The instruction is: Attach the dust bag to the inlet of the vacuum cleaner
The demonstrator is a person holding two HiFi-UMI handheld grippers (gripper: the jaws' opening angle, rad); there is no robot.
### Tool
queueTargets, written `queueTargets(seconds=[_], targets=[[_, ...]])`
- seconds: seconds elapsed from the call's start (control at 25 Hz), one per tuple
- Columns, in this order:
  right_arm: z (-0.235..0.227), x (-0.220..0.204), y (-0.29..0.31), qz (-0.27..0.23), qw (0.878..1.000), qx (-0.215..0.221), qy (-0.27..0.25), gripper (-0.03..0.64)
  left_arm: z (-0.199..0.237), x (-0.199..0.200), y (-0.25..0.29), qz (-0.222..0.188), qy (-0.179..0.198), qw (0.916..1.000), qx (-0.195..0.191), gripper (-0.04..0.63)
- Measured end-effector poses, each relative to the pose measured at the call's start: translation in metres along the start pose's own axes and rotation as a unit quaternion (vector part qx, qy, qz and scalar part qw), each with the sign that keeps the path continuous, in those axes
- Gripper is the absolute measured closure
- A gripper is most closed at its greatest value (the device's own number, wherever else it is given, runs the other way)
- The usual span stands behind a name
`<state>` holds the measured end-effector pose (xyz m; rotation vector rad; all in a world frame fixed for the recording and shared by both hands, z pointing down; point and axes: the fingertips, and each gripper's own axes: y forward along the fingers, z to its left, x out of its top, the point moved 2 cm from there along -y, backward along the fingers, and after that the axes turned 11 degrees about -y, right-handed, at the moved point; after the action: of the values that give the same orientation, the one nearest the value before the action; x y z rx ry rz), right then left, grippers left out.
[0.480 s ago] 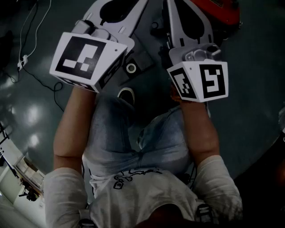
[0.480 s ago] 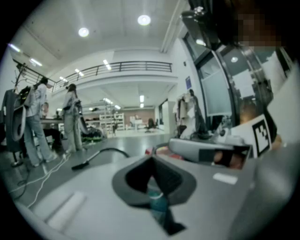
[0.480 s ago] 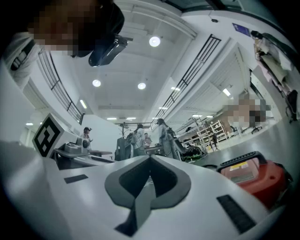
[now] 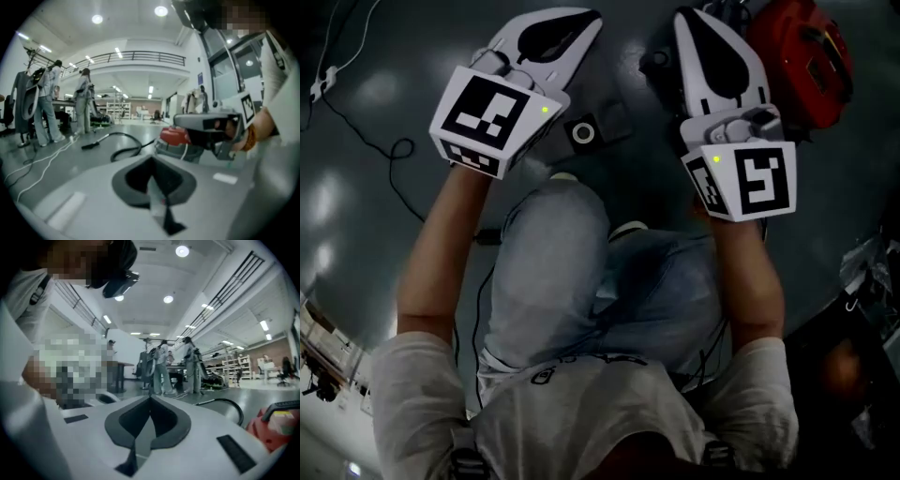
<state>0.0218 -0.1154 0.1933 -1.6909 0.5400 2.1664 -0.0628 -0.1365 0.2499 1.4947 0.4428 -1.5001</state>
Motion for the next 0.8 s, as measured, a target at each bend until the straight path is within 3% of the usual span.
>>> queueTargets(seconds=[0.16,0.32,0.36,0.48,0.6,0.68,0.8], targets=[[0.067,-0.07,0.007,0.055,0.99,0.107,-0.07,0.604,0.02,-0.102,0.014,0.065,-0.009,0.9978,0.008,0.592],[0.125,-0.16,-0.004,0.141,0.961,0.217,-0.096,0.603,0.012,-0.218,0.009,0.152,-0.007,0.9884,-0.004,0.591],[0.138,-0.178,-0.005,0.153,0.951,0.246,-0.104,0.603,0.008,-0.244,0.005,0.176,-0.004,0.9843,-0.009,0.587],[0.173,-0.235,-0.013,0.204,0.92,0.311,-0.124,0.595,-0.007,-0.317,-0.005,0.248,0.001,0.9681,-0.036,0.478],[0.21,-0.296,-0.033,0.27,0.873,0.374,-0.157,0.495,-0.03,-0.378,-0.014,0.309,0.019,0.9485,-0.067,0.427],[0.233,-0.329,-0.047,0.293,0.842,0.411,-0.19,0.467,-0.048,-0.41,-0.02,0.341,0.028,0.9354,-0.088,0.412],[0.253,-0.368,-0.064,0.309,0.81,0.442,-0.229,0.45,-0.07,-0.44,-0.022,0.369,0.038,0.9227,-0.106,0.388]])
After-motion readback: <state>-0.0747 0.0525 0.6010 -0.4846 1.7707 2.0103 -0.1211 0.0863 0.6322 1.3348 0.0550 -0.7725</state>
